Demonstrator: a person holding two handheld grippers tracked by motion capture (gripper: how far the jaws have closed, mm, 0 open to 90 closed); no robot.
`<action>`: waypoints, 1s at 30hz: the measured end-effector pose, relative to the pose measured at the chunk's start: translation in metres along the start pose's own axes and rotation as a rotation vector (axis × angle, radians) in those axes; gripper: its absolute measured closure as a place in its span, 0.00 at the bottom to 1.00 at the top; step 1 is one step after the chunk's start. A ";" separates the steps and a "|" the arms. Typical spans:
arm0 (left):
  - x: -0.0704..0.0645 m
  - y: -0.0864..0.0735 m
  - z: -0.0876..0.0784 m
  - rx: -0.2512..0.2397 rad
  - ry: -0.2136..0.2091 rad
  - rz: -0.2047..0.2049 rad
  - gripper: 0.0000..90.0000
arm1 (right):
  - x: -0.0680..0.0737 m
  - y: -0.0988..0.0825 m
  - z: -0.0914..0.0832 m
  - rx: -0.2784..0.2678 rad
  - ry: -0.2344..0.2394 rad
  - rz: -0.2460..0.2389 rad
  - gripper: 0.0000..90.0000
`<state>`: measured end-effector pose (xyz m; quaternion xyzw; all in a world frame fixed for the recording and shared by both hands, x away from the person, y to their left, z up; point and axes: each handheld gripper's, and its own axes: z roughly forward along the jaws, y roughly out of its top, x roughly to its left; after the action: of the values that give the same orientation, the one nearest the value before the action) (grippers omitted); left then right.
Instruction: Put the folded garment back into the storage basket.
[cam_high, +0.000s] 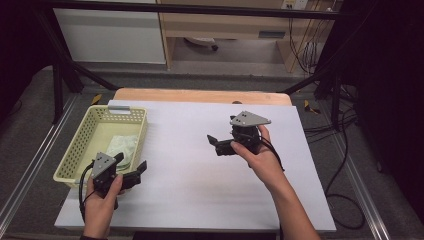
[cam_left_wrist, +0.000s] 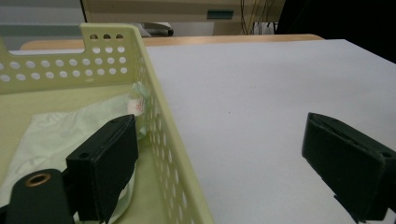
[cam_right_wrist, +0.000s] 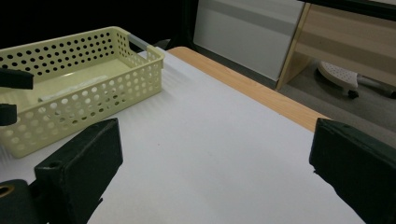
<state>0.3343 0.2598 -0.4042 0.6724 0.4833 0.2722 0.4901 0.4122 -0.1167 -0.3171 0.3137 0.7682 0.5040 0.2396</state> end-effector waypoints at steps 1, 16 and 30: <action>0.001 -0.001 0.001 0.008 -0.002 0.000 0.12 | -0.001 -0.001 -0.002 0.000 0.001 0.005 0.04; 0.001 -0.002 0.003 0.015 -0.007 -0.009 0.12 | -0.012 -0.001 -0.031 -0.027 -0.034 0.023 0.03; 0.000 -0.003 0.004 0.017 -0.009 -0.002 0.12 | -0.044 -0.014 -0.068 -0.048 -0.146 0.083 0.03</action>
<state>0.3367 0.2586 -0.4080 0.6774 0.4840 0.2645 0.4867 0.3926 -0.1953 -0.3021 0.3753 0.7226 0.5077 0.2815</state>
